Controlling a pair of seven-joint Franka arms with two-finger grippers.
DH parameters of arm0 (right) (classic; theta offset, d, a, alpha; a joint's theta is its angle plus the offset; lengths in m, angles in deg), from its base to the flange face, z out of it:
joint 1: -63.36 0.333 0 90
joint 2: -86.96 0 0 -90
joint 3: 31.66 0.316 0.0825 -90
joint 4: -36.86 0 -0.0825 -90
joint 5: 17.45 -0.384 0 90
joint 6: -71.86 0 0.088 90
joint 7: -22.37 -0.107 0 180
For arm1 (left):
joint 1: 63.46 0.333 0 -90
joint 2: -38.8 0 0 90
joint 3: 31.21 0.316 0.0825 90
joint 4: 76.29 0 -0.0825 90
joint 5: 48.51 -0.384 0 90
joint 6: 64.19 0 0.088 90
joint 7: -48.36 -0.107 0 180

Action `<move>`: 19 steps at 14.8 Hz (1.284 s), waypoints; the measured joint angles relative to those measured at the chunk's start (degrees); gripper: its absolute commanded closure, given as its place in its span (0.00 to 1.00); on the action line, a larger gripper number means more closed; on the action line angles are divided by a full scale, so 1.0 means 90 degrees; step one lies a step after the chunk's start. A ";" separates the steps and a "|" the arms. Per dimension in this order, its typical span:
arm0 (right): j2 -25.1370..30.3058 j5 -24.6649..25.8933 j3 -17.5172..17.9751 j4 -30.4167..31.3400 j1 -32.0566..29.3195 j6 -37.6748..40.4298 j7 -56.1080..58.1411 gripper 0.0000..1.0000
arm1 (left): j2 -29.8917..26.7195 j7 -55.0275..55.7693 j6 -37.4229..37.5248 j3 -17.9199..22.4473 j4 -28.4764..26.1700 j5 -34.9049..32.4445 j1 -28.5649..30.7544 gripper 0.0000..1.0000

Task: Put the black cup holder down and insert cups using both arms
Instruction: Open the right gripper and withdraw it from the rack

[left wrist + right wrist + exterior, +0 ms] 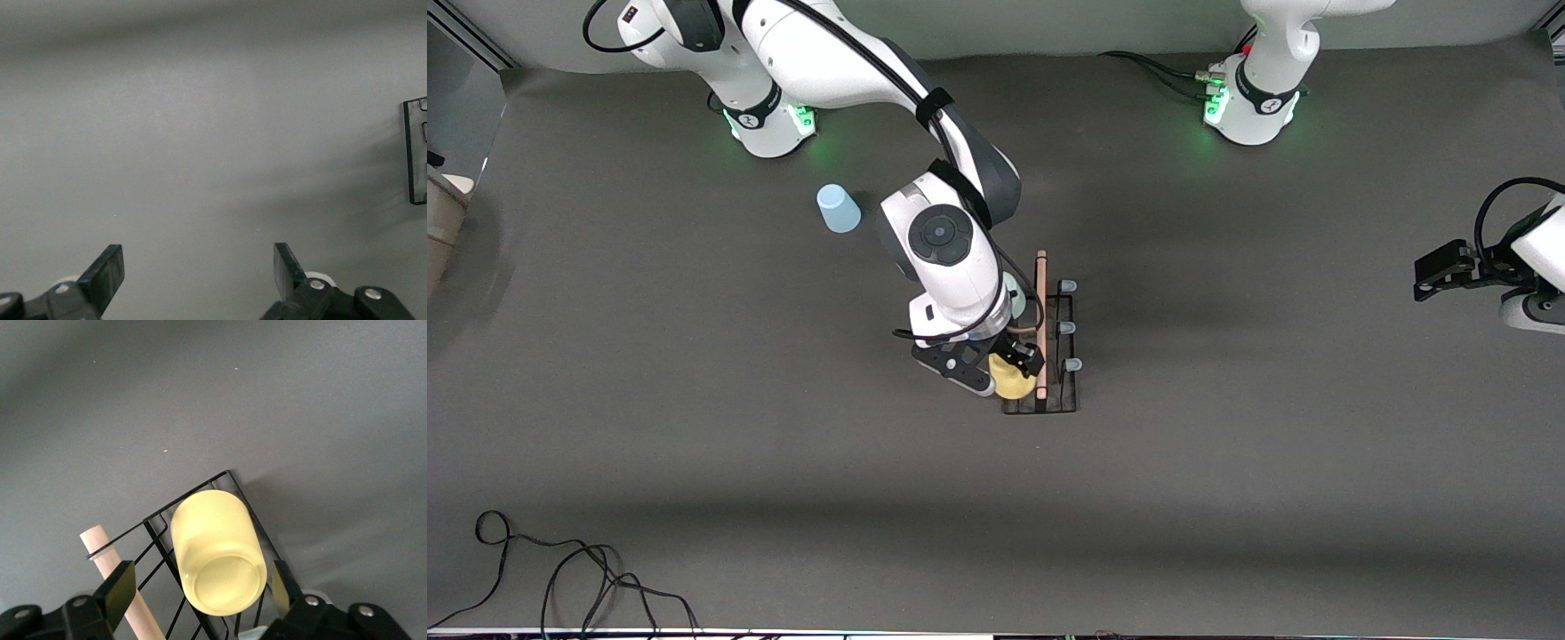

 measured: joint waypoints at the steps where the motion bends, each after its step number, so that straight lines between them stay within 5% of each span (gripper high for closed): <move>1: 0.0000 0.0000 0.0000 -0.0007 0.0000 -0.0001 0.0000 0.08 | 0.0001 0.0000 0.0000 0.0000 0.0000 0.0000 0.0000 0.00; 5: 0.0078 0.0012 -0.0126 -0.0189 -0.0039 0.0294 0.0032 0.08 | 0.0001 0.0003 0.0000 0.0001 0.0000 0.0000 0.0000 0.00; 19: 0.2676 0.0045 -0.0443 -0.0349 -0.2094 0.4903 0.3830 0.00 | 0.0002 0.0007 -0.0146 0.0001 -0.0002 0.0000 0.0000 0.00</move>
